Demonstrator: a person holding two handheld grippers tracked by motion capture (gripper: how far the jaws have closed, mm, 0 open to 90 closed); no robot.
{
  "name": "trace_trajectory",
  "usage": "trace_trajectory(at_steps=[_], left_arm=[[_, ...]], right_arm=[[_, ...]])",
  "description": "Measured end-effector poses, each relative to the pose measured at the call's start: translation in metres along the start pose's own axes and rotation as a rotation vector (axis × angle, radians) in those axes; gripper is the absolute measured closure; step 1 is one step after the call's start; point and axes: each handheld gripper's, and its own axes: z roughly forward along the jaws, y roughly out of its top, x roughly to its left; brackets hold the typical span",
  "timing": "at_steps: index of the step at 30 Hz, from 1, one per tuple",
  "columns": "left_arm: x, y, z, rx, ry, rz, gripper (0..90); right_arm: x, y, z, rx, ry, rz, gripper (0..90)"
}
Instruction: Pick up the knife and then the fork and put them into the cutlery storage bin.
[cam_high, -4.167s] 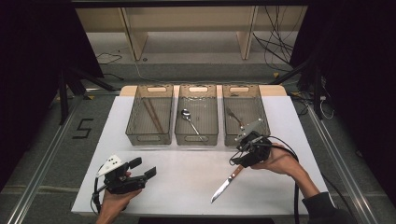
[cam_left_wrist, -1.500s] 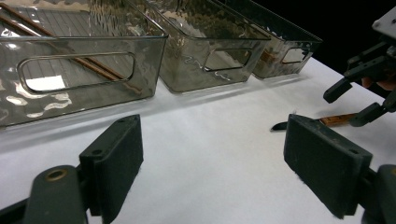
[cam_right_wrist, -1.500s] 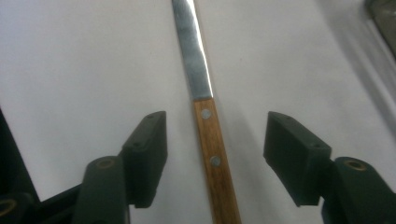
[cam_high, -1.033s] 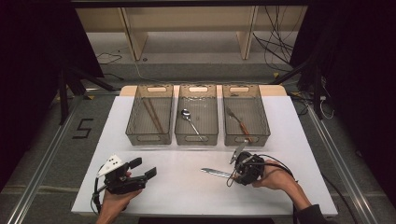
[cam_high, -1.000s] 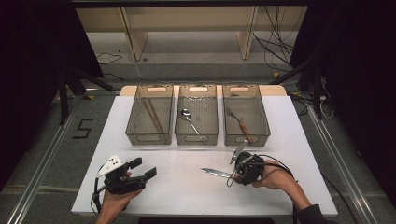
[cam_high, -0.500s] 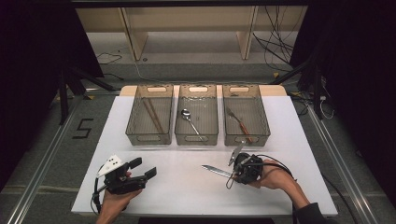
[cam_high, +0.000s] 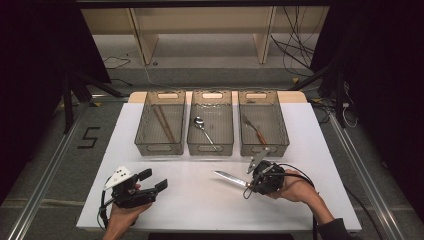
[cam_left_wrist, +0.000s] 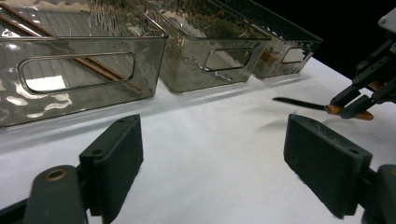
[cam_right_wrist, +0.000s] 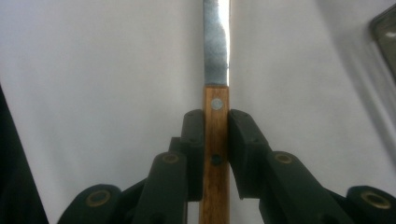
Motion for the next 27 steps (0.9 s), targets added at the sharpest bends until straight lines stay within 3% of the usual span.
trace_trajectory(at_steps=[10, 16, 20, 27], left_arm=[[0.000, 0.000, 0.000, 0.000, 0.000, 0.001, 19.6], [0.001, 0.000, 0.000, -0.001, 0.000, 0.000, 19.6], [0.001, 0.000, 0.000, 0.000, 0.001, 0.000, 19.6], [0.001, 0.000, -0.001, -0.002, -0.001, 0.000, 19.6]], right_arm=[[-0.012, 0.012, -0.037, -0.171, -0.024, 0.062, 77.1], [-0.023, 0.021, -0.058, -0.232, -0.085, 0.100, 77.2], [-0.037, 0.025, -0.067, -0.281, -0.118, 0.156, 77.2], [-0.068, 0.029, -0.074, -0.338, -0.167, 0.301, 77.1]])
